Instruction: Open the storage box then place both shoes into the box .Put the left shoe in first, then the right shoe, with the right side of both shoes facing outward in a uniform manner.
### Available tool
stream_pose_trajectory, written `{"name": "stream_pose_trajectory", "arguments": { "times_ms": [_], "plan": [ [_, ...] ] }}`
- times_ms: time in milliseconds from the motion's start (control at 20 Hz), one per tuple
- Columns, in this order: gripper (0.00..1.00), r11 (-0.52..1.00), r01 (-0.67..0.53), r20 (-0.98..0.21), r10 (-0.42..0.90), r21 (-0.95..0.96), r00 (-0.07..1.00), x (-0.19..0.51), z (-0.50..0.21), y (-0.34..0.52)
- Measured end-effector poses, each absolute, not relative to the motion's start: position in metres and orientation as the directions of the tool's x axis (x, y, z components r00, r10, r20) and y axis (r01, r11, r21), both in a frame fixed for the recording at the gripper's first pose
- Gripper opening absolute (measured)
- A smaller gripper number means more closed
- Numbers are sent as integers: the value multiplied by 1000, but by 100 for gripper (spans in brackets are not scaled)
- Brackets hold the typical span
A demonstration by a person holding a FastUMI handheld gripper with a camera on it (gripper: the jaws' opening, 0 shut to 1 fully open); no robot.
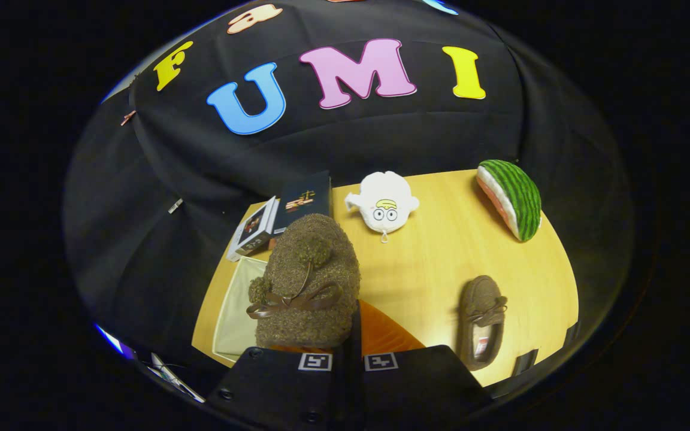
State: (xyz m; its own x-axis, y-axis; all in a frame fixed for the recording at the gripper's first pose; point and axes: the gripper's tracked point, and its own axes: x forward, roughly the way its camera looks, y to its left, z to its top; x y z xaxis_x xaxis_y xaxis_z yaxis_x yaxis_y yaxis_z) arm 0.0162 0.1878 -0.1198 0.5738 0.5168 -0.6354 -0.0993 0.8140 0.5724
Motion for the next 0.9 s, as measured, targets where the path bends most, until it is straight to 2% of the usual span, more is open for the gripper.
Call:
{"name": "stream_pose_trajectory", "arguments": {
  "times_ms": [500,900],
  "plan": [
    [5,844,-93,-721,503,528,476,-7,-139,331],
    [6,884,-47,-773,431,464,466,13,-164,372]
  ]
}}
